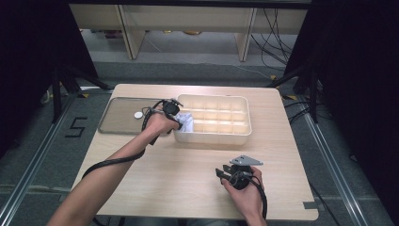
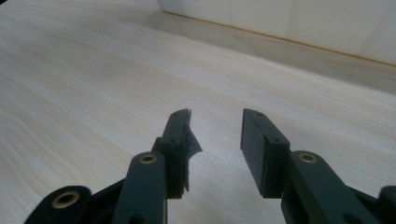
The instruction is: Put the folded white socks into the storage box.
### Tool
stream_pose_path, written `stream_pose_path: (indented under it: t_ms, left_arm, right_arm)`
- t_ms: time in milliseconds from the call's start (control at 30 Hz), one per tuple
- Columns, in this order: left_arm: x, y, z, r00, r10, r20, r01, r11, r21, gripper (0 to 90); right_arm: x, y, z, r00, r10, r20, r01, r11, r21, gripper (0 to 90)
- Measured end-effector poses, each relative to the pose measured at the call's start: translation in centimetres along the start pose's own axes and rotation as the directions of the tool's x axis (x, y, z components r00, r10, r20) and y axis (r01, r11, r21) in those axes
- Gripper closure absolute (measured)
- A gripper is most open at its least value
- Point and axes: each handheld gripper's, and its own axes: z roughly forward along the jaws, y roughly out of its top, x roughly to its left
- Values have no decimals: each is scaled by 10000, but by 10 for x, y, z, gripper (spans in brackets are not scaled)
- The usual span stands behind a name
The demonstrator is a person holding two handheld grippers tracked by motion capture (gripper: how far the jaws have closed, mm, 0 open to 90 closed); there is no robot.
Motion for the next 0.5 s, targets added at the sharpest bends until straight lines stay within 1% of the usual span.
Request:
stream_pose_path:
  t_ms: [33,67,100,133,167,200,233,267,300,367,400,433,467,500]
  left_arm:
    - [1,0,-1,10000,-22,35,22,10000,-61,810]
    - [1,-1,-3,10000,-57,61,58,9998,-167,804]
    - [1,-1,-3,10000,-47,87,49,9997,-255,793]
    - [1,-1,-5,10000,0,100,3,9995,-328,773]
    - [1,-2,-7,9999,28,112,-22,9985,-542,761]
    - [1,-2,-7,9999,28,112,-22,9985,-542,745]
    - [1,-2,-9,9998,71,159,-62,9984,-563,723]
    - [1,-2,-10,9999,14,169,-2,9974,-717,723]
    - [1,-1,-12,9998,-45,210,62,9967,-814,702]
    - [1,0,-14,9998,-55,198,78,9932,-1158,653]
    - [0,1,-15,9999,-38,147,57,9912,-1326,631]
    - [0,3,-15,9997,-94,226,125,9899,-1411,607]
    - [-1,4,-15,9996,-215,162,239,9865,-1618,557]
    - [-1,5,-15,9995,-288,149,309,9850,-1698,557]
  right_arm:
    - [1,0,0,10000,42,-11,-42,10000,-80,630]
    - [1,0,0,9998,186,13,-186,9998,-8,629]
    - [1,0,0,9998,205,46,-205,9998,-13,628]
    - [-1,0,0,10000,19,37,-18,10000,-39,627]
    - [0,0,0,10000,50,29,-50,10000,-44,626]
    - [0,0,0,10000,50,29,-50,10000,-44,626]
    - [0,0,-1,9999,21,139,-21,10000,-1,624]
    - [0,0,-1,9999,21,139,-21,10000,-1,624]
    - [0,0,0,10000,32,33,-32,10000,-11,624]
    - [2,0,-2,9995,289,101,-290,9995,90,622]
    - [1,1,-2,9997,199,116,-199,9998,61,621]
    - [1,1,-2,9998,173,115,-173,9998,53,620]
    - [2,1,-2,9997,227,99,-227,9997,63,619]
    - [2,1,-2,9997,227,99,-227,9997,63,619]
